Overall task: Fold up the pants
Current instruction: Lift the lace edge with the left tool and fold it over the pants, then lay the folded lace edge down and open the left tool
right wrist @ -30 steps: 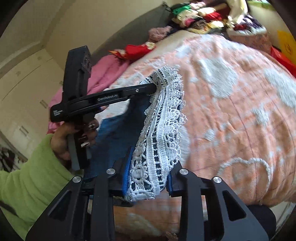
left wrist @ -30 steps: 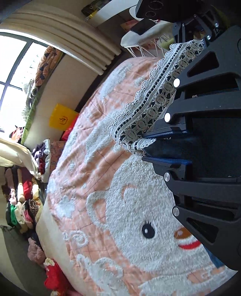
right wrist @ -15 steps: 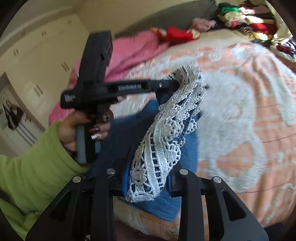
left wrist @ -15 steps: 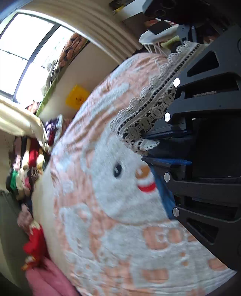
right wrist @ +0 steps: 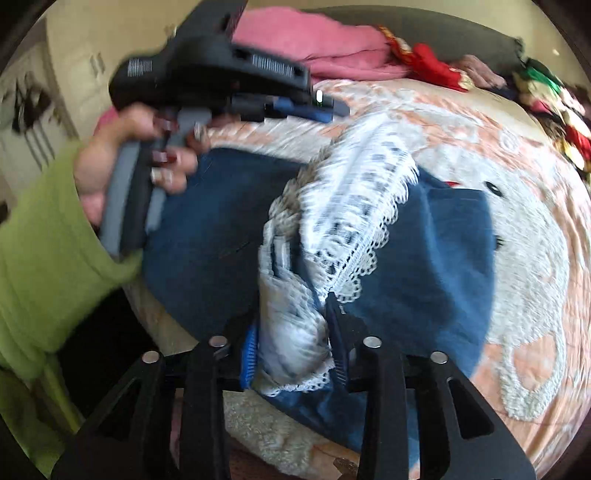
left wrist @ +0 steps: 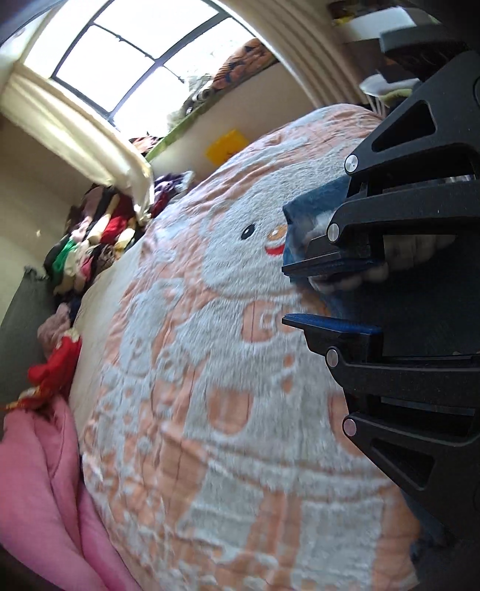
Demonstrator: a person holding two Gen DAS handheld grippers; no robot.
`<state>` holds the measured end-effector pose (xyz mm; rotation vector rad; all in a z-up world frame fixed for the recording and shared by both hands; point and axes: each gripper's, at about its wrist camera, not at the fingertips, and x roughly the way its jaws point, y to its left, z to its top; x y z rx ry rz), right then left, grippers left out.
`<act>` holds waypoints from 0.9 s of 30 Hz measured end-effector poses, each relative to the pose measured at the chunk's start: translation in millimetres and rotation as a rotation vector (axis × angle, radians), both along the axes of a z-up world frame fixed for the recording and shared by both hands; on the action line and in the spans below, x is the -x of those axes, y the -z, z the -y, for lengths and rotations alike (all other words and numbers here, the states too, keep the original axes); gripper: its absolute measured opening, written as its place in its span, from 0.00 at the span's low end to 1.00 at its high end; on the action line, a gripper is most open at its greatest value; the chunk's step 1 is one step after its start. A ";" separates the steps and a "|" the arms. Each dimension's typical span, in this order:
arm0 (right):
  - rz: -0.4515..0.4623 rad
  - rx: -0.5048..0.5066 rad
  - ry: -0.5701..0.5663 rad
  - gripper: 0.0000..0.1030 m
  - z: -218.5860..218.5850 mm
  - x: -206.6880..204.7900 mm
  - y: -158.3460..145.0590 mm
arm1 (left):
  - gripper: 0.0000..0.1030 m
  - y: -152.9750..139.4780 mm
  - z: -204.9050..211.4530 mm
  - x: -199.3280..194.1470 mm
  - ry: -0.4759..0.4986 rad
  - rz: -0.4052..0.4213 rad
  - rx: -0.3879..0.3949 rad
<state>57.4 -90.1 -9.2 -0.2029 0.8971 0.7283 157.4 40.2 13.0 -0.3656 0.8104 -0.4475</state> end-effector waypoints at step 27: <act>0.013 -0.037 0.162 0.53 51.1 5.6 -4.5 | 0.06 20.6 19.5 -6.2 0.042 -0.148 0.046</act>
